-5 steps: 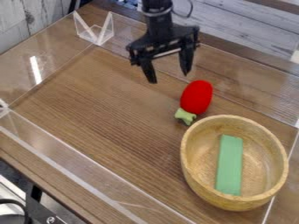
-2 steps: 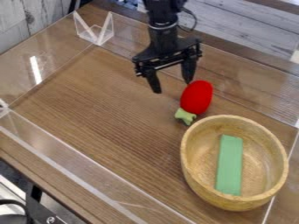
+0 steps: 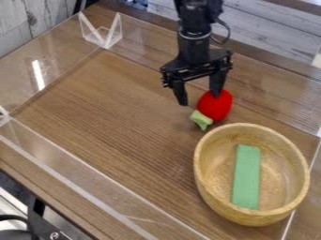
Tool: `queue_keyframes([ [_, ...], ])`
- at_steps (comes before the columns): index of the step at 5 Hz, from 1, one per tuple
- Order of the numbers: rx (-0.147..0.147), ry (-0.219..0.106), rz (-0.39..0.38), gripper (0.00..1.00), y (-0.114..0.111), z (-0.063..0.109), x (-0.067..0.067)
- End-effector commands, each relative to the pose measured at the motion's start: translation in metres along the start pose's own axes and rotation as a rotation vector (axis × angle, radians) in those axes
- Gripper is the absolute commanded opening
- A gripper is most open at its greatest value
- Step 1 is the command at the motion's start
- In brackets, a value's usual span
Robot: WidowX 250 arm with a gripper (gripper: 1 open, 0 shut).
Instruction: Move the red object to the left side of the table
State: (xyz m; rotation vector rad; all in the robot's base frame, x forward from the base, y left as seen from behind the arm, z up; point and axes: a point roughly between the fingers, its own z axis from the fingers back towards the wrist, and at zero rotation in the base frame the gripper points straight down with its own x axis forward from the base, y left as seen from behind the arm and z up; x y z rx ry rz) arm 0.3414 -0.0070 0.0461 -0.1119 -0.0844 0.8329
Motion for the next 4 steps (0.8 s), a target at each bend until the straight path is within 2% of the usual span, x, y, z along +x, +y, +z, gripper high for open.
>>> queue_keyframes([
  [1,-0.022,-0.034,-0.044,0.0,-0.014,0.002,0.003],
  [2,-0.027,-0.026,-0.08,0.0,-0.019,0.004,0.001],
  [3,-0.053,-0.006,-0.135,0.0,-0.021,0.031,0.006],
  [4,-0.1,-0.022,-0.141,0.0,-0.018,0.059,0.005],
])
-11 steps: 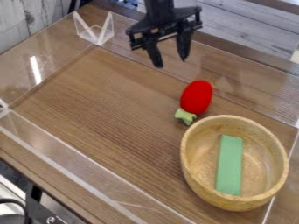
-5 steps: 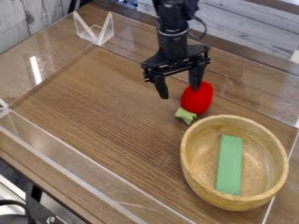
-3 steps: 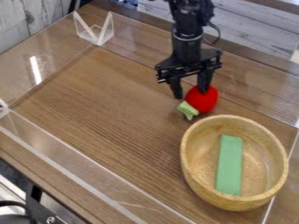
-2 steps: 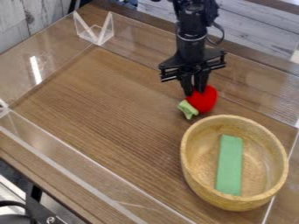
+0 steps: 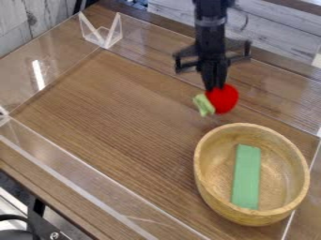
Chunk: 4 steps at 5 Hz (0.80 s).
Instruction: Move the red object to the left side of the table
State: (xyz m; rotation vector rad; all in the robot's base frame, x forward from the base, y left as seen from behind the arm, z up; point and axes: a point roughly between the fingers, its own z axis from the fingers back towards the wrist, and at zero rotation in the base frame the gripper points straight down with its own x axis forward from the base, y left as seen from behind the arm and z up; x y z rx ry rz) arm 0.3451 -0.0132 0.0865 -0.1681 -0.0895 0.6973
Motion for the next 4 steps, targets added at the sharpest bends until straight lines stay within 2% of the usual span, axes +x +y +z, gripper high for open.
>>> queue_keyframes([
  [1,-0.065,-0.096,0.065,0.0,0.007,0.057,0.016],
  [2,-0.07,-0.135,0.145,0.0,0.028,0.084,0.029],
  [3,-0.048,-0.168,0.163,0.0,0.069,0.082,0.043],
  [4,-0.035,-0.187,0.149,0.0,0.109,0.072,0.052],
])
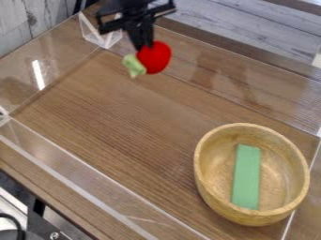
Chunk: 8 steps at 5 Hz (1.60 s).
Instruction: Move the red object to the left side of the table
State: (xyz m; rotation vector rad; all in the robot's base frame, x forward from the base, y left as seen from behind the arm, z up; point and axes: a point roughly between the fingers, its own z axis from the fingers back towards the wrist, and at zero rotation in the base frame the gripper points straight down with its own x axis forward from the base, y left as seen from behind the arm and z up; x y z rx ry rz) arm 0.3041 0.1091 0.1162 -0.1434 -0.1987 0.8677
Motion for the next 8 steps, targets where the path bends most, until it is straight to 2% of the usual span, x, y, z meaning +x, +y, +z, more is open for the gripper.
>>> queue_keyframes([
  [1,-0.022,-0.088,0.0,0.0,0.023,0.024,0.018],
  [2,-0.015,-0.109,-0.007,0.0,0.047,0.025,0.031],
  [4,0.033,-0.165,0.061,0.0,0.078,0.012,0.068],
  [5,0.055,-0.18,0.074,0.0,0.079,0.005,0.073],
  [7,0.104,-0.205,0.071,0.0,0.075,-0.026,0.07],
  [8,0.127,-0.211,0.098,1.0,0.063,-0.028,0.072],
])
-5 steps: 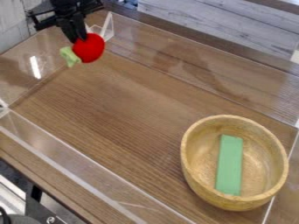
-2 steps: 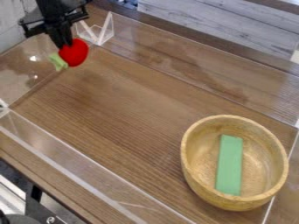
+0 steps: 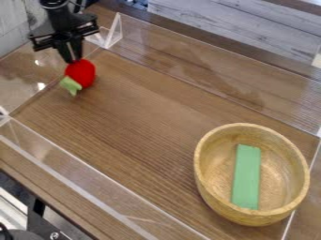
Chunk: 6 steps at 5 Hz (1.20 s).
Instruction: Move the red object to the left side of the table
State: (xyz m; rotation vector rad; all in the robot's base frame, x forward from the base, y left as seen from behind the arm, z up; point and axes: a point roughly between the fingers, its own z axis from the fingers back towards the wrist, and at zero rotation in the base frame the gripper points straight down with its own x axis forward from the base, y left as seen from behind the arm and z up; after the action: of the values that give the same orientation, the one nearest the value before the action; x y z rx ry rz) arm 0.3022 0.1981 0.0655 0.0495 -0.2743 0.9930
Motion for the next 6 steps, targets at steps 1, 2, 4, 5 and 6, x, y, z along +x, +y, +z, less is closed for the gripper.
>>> queue_keyframes([
  [1,0.002,-0.054,0.034,0.0,-0.018,0.017,0.015],
  [2,0.03,-0.057,0.07,0.0,-0.006,0.006,0.024],
  [4,0.066,-0.051,0.071,0.0,-0.008,-0.01,0.021],
  [5,0.075,-0.036,0.031,1.0,-0.013,-0.018,0.023],
  [6,0.111,-0.02,0.102,1.0,-0.019,-0.029,0.024],
])
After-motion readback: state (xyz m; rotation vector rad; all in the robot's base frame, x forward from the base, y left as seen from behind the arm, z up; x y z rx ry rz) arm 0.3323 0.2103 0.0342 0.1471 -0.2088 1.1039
